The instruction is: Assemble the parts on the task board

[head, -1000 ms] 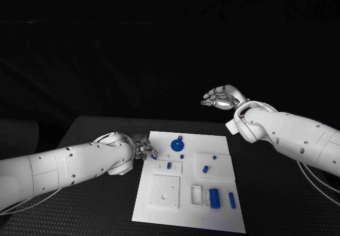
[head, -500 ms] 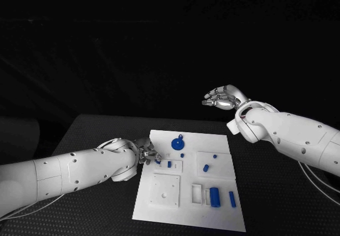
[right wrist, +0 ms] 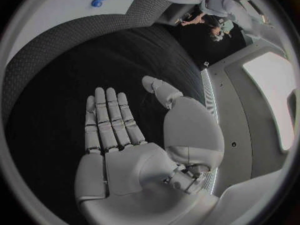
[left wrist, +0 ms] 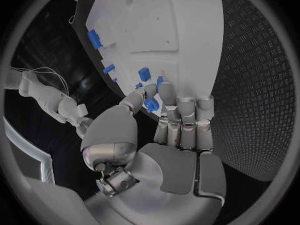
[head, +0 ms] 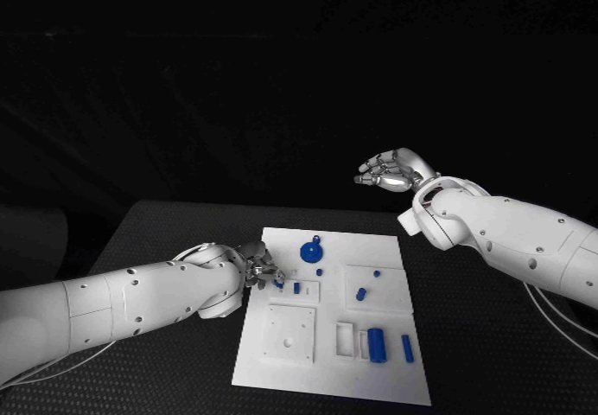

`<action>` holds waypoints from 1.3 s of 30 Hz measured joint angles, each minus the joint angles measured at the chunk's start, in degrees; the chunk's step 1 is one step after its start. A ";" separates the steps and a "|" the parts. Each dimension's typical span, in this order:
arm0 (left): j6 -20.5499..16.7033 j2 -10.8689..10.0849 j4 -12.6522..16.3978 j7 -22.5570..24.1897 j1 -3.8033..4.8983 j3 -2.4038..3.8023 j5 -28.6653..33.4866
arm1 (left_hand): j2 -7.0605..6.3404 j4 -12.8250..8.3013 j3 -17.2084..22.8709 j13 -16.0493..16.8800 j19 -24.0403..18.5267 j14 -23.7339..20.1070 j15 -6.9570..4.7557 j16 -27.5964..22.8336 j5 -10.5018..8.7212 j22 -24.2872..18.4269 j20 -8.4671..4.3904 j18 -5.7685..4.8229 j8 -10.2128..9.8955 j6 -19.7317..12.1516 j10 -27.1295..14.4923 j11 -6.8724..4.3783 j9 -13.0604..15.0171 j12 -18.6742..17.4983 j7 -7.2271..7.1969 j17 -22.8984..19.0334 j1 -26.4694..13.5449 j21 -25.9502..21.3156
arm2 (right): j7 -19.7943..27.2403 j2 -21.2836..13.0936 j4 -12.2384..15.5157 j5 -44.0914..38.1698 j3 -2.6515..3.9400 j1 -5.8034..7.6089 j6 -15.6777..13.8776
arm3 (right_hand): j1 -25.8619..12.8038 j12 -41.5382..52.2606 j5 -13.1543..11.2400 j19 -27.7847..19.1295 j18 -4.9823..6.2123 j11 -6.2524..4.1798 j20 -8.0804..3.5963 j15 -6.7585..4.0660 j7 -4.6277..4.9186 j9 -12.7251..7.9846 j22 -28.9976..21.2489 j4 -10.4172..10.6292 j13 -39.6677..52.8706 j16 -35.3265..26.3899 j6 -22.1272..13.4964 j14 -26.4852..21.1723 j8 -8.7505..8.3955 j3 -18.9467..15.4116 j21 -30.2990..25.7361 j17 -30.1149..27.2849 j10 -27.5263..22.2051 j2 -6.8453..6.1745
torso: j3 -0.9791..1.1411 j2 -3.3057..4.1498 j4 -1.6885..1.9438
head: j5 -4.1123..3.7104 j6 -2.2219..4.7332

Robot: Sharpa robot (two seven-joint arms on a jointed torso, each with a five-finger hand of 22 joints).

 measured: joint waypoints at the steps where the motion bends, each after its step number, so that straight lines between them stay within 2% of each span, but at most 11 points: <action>1: 0.01 0.06 -0.07 0.00 -0.04 0.00 -0.03 | 0.00 0.00 0.00 0.00 0.00 0.00 0.00 0.00 0.00 0.00 0.00 0.01 0.00 0.00 0.00 0.00 0.00 0.13 0.00 0.00 0.00 0.00 | 0.00 0.00 0.00 0.00 0.00 0.00 0.00 | 0.00 0.00 0.00 0.00 0.00 0.00 0.00 0.00 0.00 0.00 0.01 0.00 0.00 0.00 0.00 0.00 0.00 0.00 0.00 0.00 0.00 0.00 | -0.01 0.00 0.00 | 0.00 -0.04; 7: 0.07 0.18 -0.42 0.00 -0.36 0.00 -0.16 | 0.08 0.00 -0.01 0.35 0.00 0.02 -0.04 0.26 -0.89 -0.01 0.00 0.07 0.00 0.00 0.04 0.02 0.00 0.56 0.00 0.22 -0.08 0.23 | 0.00 -0.01 0.01 0.00 0.00 0.00 0.00 | 0.00 0.00 0.00 0.00 0.00 0.00 0.00 0.00 0.00 0.00 0.06 0.00 0.00 0.00 0.00 0.00 0.00 0.00 0.00 -0.01 0.00 0.00 | -0.03 -0.01 0.01 | -0.03 -0.20; 11: 0.16 0.32 -0.57 0.00 -0.43 0.00 -0.40 | 0.14 0.00 -0.02 0.41 0.00 0.06 -0.11 0.25 -0.90 -0.01 0.01 0.16 0.00 0.05 0.05 -0.36 0.00 0.56 -0.05 0.21 -0.14 0.23 | -0.01 -0.02 0.01 0.01 0.00 0.00 0.00 | 0.00 0.00 0.00 0.00 0.01 0.00 0.00 0.00 0.00 0.00 0.06 0.00 0.00 0.00 0.00 0.00 0.00 0.00 0.00 -0.05 0.00 0.00 | -0.05 -0.01 0.04 | -0.16 -0.29; 39: 2.43 0.76 -0.91 0.15 -0.38 0.10 -1.26 | 0.17 0.07 -0.07 0.57 -0.08 0.01 -0.19 0.45 -1.40 -0.03 0.10 0.09 0.00 0.13 0.06 -0.36 0.00 0.83 -0.13 0.37 -0.17 0.22 | -0.05 0.08 -0.04 0.01 0.00 -0.01 0.03 | 0.00 0.00 0.45 0.00 0.01 0.00 0.00 -0.20 0.00 -0.05 0.23 0.00 0.00 0.00 0.00 -0.19 0.00 0.00 -0.23 -0.10 0.00 0.00 | -0.03 -0.02 0.03 | -0.02 -0.35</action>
